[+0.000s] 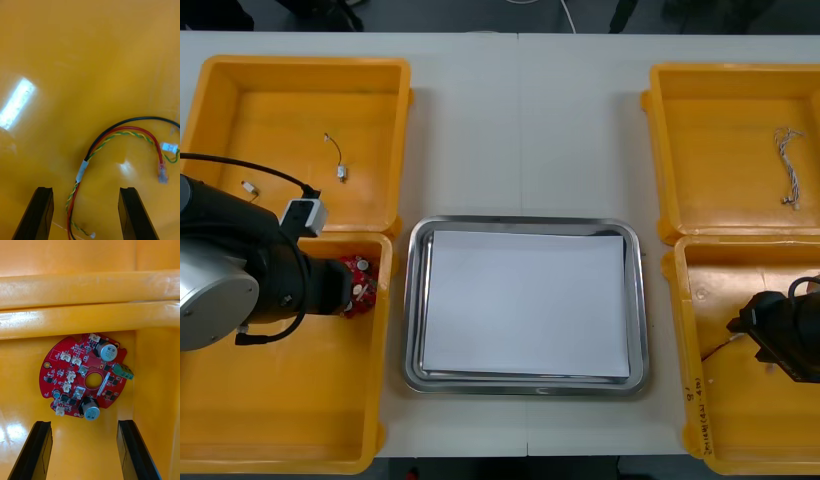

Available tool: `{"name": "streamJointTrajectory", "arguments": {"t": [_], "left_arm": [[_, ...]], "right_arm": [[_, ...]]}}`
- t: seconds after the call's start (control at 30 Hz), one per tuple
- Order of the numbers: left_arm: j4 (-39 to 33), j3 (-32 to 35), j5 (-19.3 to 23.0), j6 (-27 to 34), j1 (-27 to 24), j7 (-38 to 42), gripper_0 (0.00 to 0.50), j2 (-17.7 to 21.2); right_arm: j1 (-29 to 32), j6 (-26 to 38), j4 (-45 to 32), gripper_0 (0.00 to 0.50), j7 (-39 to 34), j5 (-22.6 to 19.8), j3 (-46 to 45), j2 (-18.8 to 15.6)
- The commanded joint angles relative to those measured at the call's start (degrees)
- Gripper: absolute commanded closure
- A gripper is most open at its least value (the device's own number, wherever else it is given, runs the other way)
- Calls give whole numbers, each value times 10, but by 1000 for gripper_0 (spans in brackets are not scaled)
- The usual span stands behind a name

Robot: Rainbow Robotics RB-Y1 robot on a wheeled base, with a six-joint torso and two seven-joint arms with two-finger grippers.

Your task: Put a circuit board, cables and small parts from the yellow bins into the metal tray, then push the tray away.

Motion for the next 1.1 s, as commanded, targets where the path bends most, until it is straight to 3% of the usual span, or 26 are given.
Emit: {"name": "streamJointTrajectory", "arguments": {"t": [0.03,0.23,0.4,1.1], "left_arm": [[16,-11,-8,-26,16,47,0,-6],[32,-24,-16,-45,17,49,0,-6],[33,-55,-47,-54,17,52,0,1],[54,-86,-52,-97,26,69,0,19]], "right_arm": [[-19,-4,-3,0,-57,16,22,5],[-33,-4,9,0,-75,30,32,5],[-35,-4,13,0,-78,43,38,5],[-40,-4,29,0,-101,87,65,8]]}}
